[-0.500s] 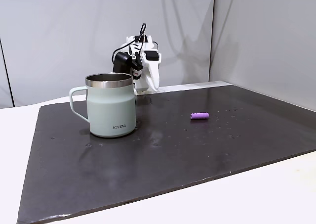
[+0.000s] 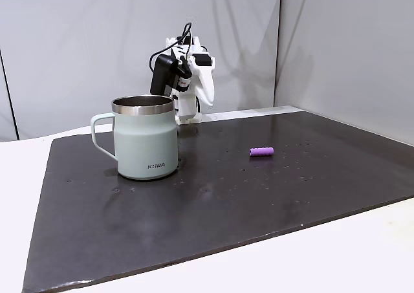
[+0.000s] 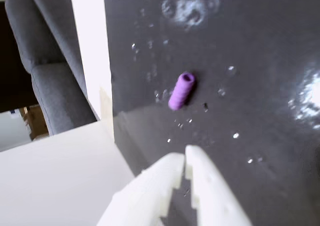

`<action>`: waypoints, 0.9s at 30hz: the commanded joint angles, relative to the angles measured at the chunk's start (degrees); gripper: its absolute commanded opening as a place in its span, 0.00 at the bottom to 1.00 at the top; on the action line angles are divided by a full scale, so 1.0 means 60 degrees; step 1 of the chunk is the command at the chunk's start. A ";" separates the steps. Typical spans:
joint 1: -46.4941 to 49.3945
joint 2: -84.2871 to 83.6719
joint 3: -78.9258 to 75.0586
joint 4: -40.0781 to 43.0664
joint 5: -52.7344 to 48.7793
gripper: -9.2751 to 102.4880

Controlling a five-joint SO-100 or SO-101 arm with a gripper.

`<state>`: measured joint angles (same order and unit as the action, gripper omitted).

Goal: Grasp a pengrip and put it in the cup.

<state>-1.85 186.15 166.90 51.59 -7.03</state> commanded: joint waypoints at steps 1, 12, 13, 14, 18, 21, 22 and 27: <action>-0.0410 -0.0791 -0.1655 0.0044 0.0088 0.08; -0.0894 -0.6797 -0.7339 0.0835 0.1816 0.08; -0.0923 -0.7324 -0.7910 0.1128 0.2036 0.08; -0.0981 -0.7881 -0.8511 0.1494 0.2241 0.08; -0.1304 -1.0239 -1.1133 0.3003 0.3193 0.11; -0.1611 -1.2085 -1.3257 0.4263 0.3955 0.16; -0.1699 -1.2671 -1.3931 0.4688 0.4189 0.18; -0.1992 -1.4766 -1.6274 0.6094 0.5054 0.26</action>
<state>-12.83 100.20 78.40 85.78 20.83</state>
